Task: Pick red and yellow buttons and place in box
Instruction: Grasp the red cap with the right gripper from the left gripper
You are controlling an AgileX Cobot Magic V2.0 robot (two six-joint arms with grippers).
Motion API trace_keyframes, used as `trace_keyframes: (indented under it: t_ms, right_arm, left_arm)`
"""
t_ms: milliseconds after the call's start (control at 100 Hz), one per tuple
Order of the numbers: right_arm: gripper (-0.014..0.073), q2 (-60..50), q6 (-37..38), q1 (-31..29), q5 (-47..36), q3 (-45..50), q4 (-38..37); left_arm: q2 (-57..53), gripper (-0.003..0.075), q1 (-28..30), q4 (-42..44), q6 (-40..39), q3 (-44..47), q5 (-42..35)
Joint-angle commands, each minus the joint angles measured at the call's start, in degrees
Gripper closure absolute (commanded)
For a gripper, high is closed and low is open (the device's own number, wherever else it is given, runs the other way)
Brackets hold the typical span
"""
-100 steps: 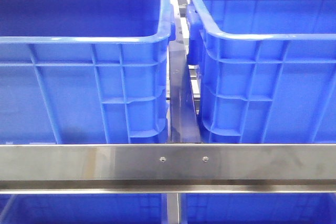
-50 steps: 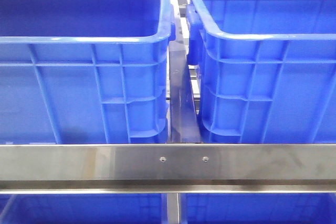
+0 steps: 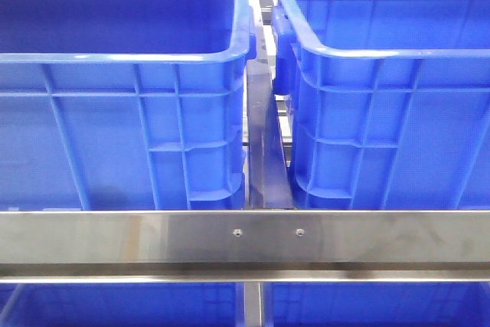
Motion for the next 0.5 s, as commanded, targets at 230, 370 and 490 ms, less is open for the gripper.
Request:
trace_keyframes:
  t_ms: [230, 370, 490]
  right_arm:
    - [0.0094, 3.58, -0.15, 0.06, -3.63, -2.00, 12.97]
    - [-0.0001, 5.35, -3.06, 0.06, -3.63, -2.00, 19.98]
    - [0.0000, 8.72, -10.97, 0.06, -3.52, -2.00, 30.83]
  left_arm:
    - [-2.53, 0.0739, -0.47, 0.00, -0.01, -1.64, -3.17]
    - [-2.53, 0.0739, -0.47, 0.00, -0.01, -1.64, -3.17]
    - [-2.53, 0.0739, -0.47, 0.00, -0.01, -1.64, -3.17]
